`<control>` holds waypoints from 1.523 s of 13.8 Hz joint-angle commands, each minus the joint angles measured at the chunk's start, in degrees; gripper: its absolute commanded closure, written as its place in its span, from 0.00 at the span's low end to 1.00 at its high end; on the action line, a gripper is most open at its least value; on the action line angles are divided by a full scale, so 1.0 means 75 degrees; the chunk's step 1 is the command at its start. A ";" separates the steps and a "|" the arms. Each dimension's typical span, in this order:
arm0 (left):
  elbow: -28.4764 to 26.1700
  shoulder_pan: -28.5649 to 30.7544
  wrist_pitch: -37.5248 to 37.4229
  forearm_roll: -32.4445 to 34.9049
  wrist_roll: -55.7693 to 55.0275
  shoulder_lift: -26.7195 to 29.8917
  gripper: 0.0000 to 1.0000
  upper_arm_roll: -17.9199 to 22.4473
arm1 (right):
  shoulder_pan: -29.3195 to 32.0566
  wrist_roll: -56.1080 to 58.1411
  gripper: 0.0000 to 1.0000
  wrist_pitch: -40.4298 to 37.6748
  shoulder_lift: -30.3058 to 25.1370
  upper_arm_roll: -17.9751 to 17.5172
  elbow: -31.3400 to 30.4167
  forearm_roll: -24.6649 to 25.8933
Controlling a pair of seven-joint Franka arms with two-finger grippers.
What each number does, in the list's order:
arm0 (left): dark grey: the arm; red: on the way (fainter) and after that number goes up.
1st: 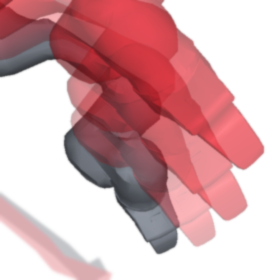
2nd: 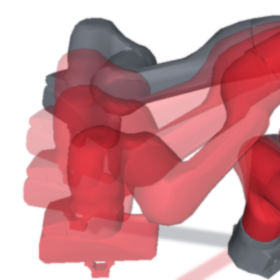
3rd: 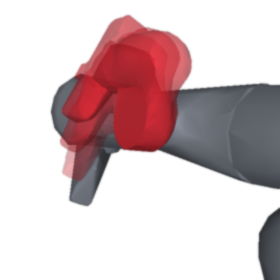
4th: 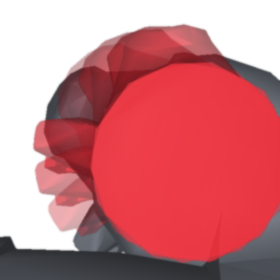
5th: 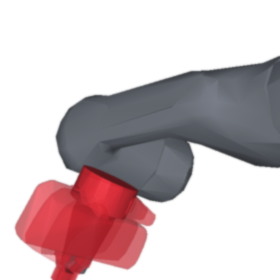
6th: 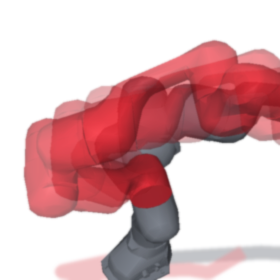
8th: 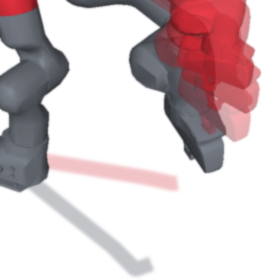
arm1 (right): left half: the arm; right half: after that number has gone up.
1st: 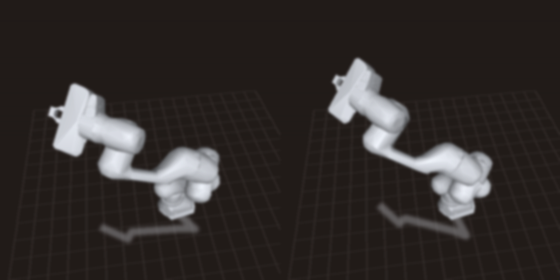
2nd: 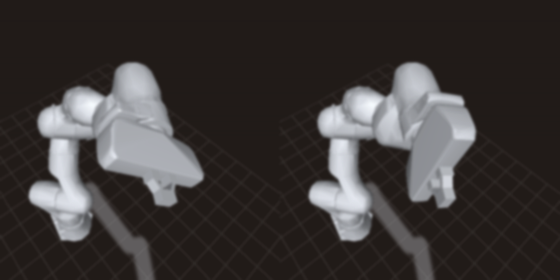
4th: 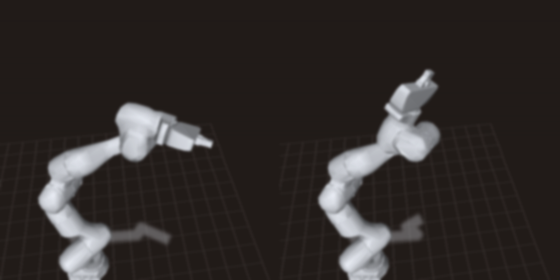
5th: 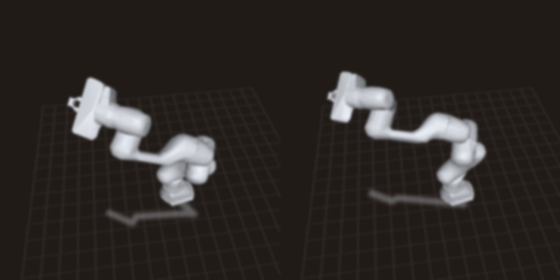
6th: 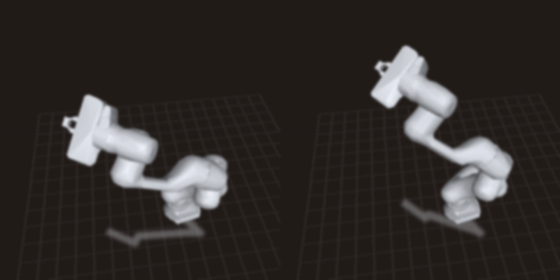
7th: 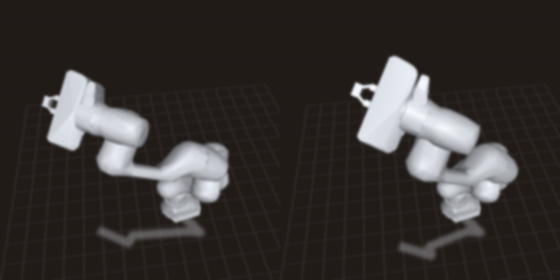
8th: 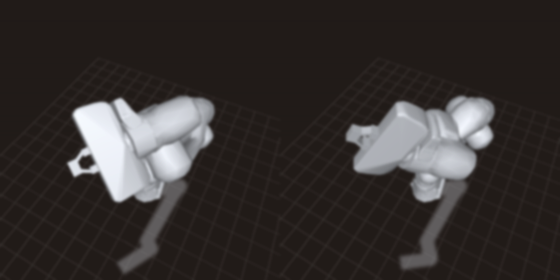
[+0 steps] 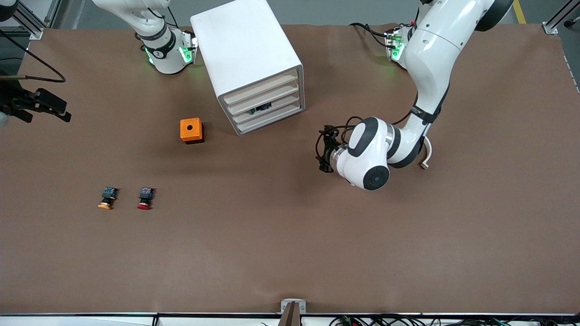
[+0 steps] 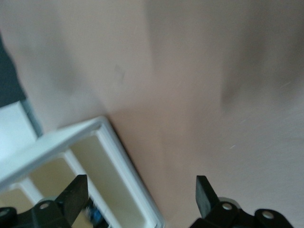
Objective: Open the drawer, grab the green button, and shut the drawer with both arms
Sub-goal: 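Grasp the drawer front with the left gripper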
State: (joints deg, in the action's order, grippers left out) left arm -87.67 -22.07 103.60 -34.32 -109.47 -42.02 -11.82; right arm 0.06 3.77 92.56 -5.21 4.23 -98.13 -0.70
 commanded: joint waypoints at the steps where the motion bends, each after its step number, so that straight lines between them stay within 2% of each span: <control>1: 0.0170 -0.0152 -0.0114 -0.0940 -0.1066 -0.0291 0.00 0.0041 | -0.0055 -0.0081 0.00 -0.0107 -0.0137 0.0022 -0.0053 -0.0059; 2: 0.0182 -0.0303 -0.0114 -0.1198 -0.1547 -0.0350 0.00 0.0041 | -0.0055 -0.0058 0.00 -0.0142 -0.0125 0.0022 -0.0053 -0.0059; 4: 0.0170 -0.0677 -0.0138 -0.1458 -0.2310 -0.0456 0.08 0.0041 | -0.0043 -0.0058 0.00 -0.0177 -0.0102 0.0033 -0.0018 -0.0059; 8: 0.0170 -0.1205 -0.0232 -0.1914 -0.3063 -0.0690 0.41 0.0029 | -0.0043 -0.0011 0.00 -0.0294 -0.0009 0.0033 0.0029 -0.0035; 11: 0.0135 -0.1440 -0.0243 -0.1998 -0.3227 -0.0761 0.44 0.0029 | 0.0027 0.0059 0.00 -0.0097 0.0716 0.0033 0.0134 -0.0047; 14: 0.0123 -0.1768 -0.0243 -0.2010 -0.3240 -0.0878 0.44 0.0029 | 0.0144 0.0059 0.00 -0.0025 0.1537 0.0068 0.0614 0.0058; 15: 0.0112 -0.1873 -0.0243 -0.2010 -0.3240 -0.0890 0.47 0.0029 | 0.0237 0.0106 0.00 -0.0037 0.1713 0.0069 0.0638 0.0070; 17: 0.0100 -0.1944 -0.0243 -0.2010 -0.3240 -0.0913 0.66 0.0029 | 0.0391 0.0013 0.00 -0.0025 0.1773 0.0080 0.0662 0.0082; 18: 0.0100 -0.1968 -0.0243 -0.2010 -0.3228 -0.0913 0.80 0.0029 | 0.0379 -0.0173 0.00 -0.0071 0.1773 0.0080 0.0697 0.0059; 19: 0.0123 -0.1945 -0.0243 -0.2010 -0.3228 -0.0913 1.00 0.0029 | 0.0356 -0.0709 0.00 -0.0095 0.1773 0.0069 0.0697 -0.0046; 21: 0.0170 -0.1735 -0.0324 -0.1975 -0.3216 -0.0878 1.00 0.0052 | 0.0135 -0.1857 0.00 -0.0130 0.1727 -0.0048 0.0685 -0.0059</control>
State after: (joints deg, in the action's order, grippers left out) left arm -87.32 -36.16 101.64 -48.90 -133.25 -48.57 -11.86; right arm 2.28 -2.95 92.85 8.12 5.02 -94.03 -0.82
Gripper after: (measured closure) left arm 0.855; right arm 0.000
